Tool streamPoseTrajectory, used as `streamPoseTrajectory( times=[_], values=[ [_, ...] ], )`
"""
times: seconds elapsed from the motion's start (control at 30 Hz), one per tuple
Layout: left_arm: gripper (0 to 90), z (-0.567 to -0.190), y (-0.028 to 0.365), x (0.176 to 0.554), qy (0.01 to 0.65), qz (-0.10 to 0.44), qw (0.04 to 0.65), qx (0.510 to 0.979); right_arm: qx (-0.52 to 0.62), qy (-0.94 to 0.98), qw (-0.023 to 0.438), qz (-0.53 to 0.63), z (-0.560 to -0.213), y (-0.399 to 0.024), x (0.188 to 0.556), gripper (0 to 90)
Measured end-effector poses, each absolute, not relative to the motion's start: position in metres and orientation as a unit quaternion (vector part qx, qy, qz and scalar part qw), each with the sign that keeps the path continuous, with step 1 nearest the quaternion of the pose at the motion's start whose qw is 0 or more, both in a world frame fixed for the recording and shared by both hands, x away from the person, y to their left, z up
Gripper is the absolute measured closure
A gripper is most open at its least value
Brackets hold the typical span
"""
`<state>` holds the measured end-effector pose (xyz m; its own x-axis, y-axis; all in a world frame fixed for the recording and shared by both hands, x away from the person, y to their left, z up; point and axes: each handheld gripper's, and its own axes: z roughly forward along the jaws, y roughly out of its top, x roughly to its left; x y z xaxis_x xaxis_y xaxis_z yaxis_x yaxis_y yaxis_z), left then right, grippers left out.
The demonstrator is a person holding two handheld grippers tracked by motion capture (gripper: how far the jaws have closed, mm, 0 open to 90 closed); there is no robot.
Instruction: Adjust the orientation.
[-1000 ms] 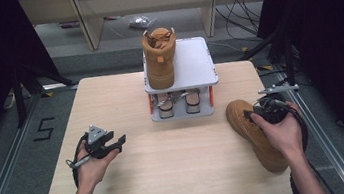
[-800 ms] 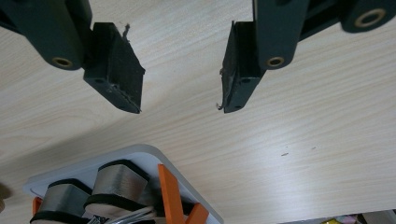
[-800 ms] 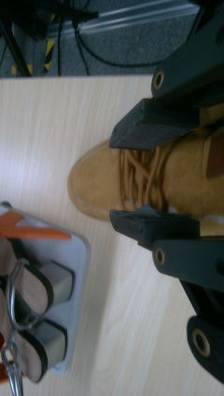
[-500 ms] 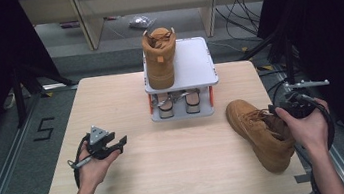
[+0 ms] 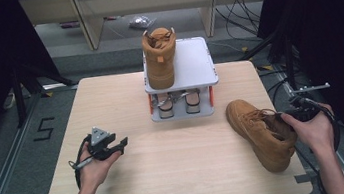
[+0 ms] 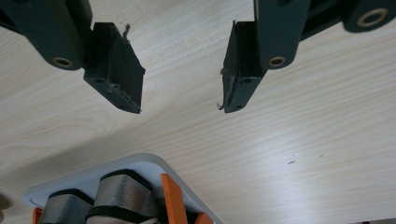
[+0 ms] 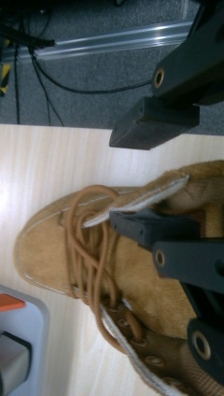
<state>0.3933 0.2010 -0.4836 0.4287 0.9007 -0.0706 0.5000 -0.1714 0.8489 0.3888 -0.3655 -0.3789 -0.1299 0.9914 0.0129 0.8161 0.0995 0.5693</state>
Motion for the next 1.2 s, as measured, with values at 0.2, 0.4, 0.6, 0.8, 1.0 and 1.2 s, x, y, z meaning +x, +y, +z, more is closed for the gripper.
streamPoseTrajectory(
  times=[0.2,0.4,0.6,0.8,1.0,1.2],
  values=[
    [47.8,-0.484,0.201,0.393,0.481,0.234,0.429,0.728,0.615,0.739,0.183,0.206,-0.383,-0.365,0.393,64.9],
    [47.7,-0.486,0.201,0.392,0.482,0.232,0.427,0.729,0.619,0.743,0.16,0.199,-0.385,-0.361,0.398,69.0],
    [47.8,-0.487,0.199,0.392,0.481,0.229,0.428,0.73,0.613,0.762,0.132,0.158,-0.387,-0.358,0.405,73.1],
    [47.8,-0.488,0.2,0.392,0.477,0.229,0.42,0.737,0.615,0.765,0.124,0.144,-0.39,-0.355,0.408,76.6],
    [47.8,-0.489,0.198,0.391,0.481,0.227,0.423,0.733,0.618,0.765,0.11,0.145,-0.389,-0.356,0.411,80.3],
    [47.8,-0.49,0.198,0.392,0.48,0.227,0.424,0.734,0.637,0.751,0.097,0.146,-0.386,-0.351,0.41,83.7]
  ],
)
